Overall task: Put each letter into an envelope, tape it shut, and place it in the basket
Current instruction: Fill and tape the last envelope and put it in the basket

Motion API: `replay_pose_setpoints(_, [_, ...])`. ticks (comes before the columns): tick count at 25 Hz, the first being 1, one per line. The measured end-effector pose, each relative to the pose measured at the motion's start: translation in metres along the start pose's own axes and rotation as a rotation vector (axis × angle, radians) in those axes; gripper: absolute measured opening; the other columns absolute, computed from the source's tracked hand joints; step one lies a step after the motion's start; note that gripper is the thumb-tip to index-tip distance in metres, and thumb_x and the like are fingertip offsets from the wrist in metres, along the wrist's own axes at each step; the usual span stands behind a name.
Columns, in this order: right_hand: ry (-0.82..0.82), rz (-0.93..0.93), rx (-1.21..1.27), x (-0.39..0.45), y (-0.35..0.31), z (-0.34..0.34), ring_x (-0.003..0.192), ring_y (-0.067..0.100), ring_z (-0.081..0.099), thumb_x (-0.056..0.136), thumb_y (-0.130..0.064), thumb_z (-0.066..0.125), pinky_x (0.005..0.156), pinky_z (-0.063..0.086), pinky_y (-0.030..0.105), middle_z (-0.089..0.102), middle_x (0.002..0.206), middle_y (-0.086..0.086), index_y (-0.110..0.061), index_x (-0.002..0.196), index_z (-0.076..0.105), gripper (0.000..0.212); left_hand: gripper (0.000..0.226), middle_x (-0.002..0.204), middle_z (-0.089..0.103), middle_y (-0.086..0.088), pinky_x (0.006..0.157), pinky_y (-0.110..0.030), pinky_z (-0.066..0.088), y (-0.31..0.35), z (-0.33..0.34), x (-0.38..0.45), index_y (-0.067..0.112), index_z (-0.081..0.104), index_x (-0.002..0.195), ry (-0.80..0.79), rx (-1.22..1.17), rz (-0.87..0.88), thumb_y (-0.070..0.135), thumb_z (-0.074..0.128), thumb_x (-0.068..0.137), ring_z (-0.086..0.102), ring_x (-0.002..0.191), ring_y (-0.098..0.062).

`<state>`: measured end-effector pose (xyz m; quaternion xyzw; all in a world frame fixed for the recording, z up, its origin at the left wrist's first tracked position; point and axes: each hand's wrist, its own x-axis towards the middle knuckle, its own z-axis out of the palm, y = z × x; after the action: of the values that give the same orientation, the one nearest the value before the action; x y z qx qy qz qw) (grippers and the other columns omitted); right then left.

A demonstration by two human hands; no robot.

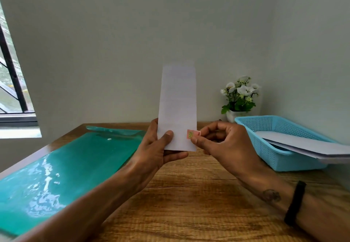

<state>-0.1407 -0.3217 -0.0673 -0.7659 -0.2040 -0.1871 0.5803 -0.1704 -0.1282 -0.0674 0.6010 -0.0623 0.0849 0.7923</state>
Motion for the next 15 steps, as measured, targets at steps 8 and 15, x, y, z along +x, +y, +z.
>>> replay_pose_setpoints(8, [-0.082, 0.044, -0.06, -0.0053, -0.0063, 0.0005, 0.067, 0.003, 0.076, 0.072, -0.036, 0.094, 0.055, 0.057, 0.016, 0.082, 0.081, -0.007, -0.031, 0.102, 0.053, 0.051, 0.046, 0.138, 0.057, -0.007, 0.08, -0.045, 0.065, -0.0052, -0.0002, 0.0007, 0.03, 0.044, 0.145, -0.027, -0.003, 0.037, 0.015, 0.056, 0.103, 0.074, 0.109, -0.031])
replay_pose_setpoints(15, [-0.072, 0.047, -0.066, -0.0062, -0.004, 0.0029, 0.066, -0.003, 0.073, 0.081, -0.038, 0.087, 0.051, 0.051, 0.007, 0.079, 0.083, -0.004, -0.032, 0.103, 0.056, 0.039, 0.061, 0.137, 0.057, -0.012, 0.077, -0.039, 0.066, -0.0088, -0.0021, 0.0019, 0.028, 0.047, 0.142, -0.049, -0.058, -0.007, -0.001, 0.066, 0.093, 0.075, 0.108, -0.035])
